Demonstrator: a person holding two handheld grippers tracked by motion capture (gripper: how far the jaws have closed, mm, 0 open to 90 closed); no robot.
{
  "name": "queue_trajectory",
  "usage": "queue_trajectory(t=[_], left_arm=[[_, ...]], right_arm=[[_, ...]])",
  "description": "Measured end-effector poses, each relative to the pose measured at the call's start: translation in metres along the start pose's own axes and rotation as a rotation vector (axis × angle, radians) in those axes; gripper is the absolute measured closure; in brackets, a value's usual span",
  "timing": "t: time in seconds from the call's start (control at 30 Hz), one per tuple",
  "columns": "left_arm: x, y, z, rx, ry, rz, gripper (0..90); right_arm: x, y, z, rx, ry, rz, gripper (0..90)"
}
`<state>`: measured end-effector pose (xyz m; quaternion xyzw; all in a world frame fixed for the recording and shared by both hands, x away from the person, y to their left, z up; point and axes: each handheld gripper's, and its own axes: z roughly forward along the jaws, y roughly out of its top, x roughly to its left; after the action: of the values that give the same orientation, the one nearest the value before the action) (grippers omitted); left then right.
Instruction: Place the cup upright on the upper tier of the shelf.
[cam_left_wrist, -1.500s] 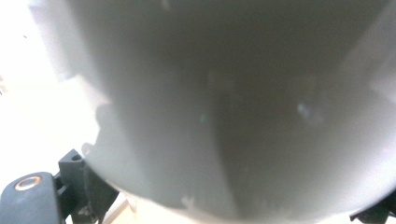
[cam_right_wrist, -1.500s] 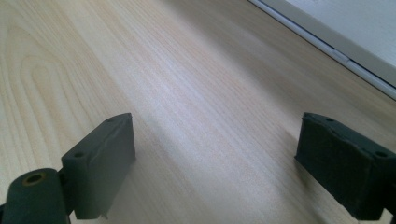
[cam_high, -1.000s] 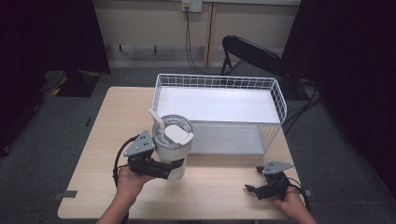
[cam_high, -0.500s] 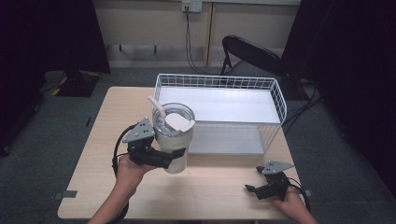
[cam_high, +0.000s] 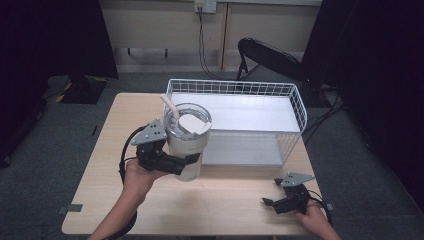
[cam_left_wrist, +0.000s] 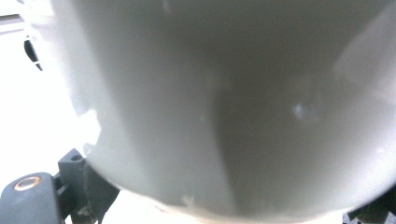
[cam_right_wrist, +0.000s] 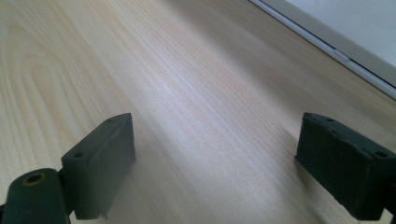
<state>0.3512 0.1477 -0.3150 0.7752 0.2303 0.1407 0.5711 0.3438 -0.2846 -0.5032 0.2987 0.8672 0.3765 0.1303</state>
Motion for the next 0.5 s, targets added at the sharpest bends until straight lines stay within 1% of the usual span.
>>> queue_trajectory(t=[0.07, 0.2, 0.33, 0.5], left_arm=[[0.001, 0.002, 0.0, -0.001, -0.003, 0.003, 9.7], [0.002, 0.006, -0.001, -0.003, -0.01, -0.017, 9.7], [0.002, 0.014, -0.002, -0.002, -0.004, -0.004, 9.7], [0.004, 0.024, -0.005, -0.005, 0.0, -0.004, 9.7]], right_arm=[[0.0, 0.0, 0.0, 0.0, 0.0, -0.002, 10.9], [0.0, 0.0, 0.0, 0.0, 0.001, -0.003, 10.9], [0.0, 0.0, 0.0, 0.0, 0.001, -0.003, 10.9], [0.0, 0.0, 0.0, 0.0, 0.001, -0.003, 10.9]])
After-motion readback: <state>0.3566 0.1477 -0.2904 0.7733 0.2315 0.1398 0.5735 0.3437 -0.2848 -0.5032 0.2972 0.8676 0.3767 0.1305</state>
